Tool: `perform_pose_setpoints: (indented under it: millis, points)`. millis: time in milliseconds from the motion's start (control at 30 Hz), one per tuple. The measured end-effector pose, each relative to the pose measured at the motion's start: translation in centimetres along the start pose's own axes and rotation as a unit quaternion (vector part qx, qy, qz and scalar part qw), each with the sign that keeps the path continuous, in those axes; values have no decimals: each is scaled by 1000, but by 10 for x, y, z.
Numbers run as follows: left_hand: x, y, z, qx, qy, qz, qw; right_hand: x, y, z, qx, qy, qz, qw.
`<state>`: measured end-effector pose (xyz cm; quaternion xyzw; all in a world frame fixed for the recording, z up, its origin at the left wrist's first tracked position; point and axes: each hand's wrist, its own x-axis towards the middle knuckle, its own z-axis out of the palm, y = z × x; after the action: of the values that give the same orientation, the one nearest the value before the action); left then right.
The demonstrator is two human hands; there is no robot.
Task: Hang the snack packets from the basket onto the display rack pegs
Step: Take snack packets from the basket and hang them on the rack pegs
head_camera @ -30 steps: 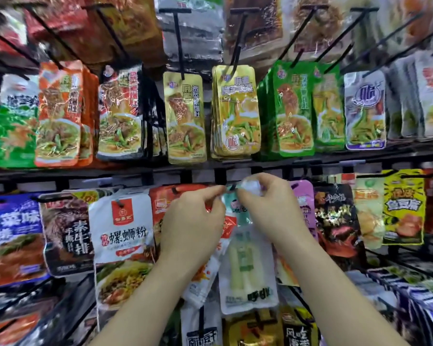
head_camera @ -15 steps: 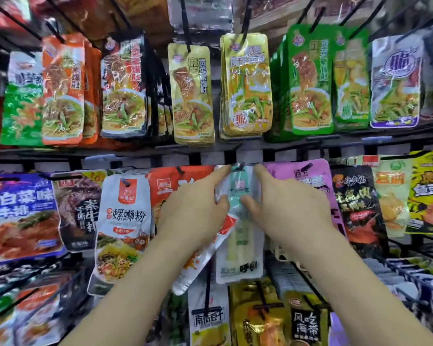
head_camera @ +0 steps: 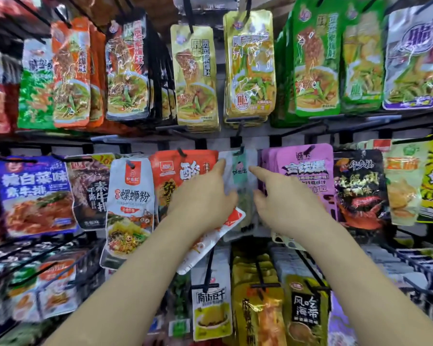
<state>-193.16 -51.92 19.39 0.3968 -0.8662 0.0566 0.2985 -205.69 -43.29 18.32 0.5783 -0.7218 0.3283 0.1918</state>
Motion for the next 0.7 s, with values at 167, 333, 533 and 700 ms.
perform_pose_setpoints:
  millis: [167, 333, 533, 700]
  points:
    - [8, 5, -3, 55, -37, -3, 998, 1, 3, 3, 27, -20, 15, 999]
    - [9, 5, -3, 36, -22, 9, 999, -10, 6, 4, 295, -69, 78, 950]
    - [-26, -9, 3, -392, 66, 32, 917, -46, -2, -12, 528, -77, 115, 838]
    - [-54, -17, -7, -583, 95, -16, 807, -79, -40, 3, 509, -216, 42, 832]
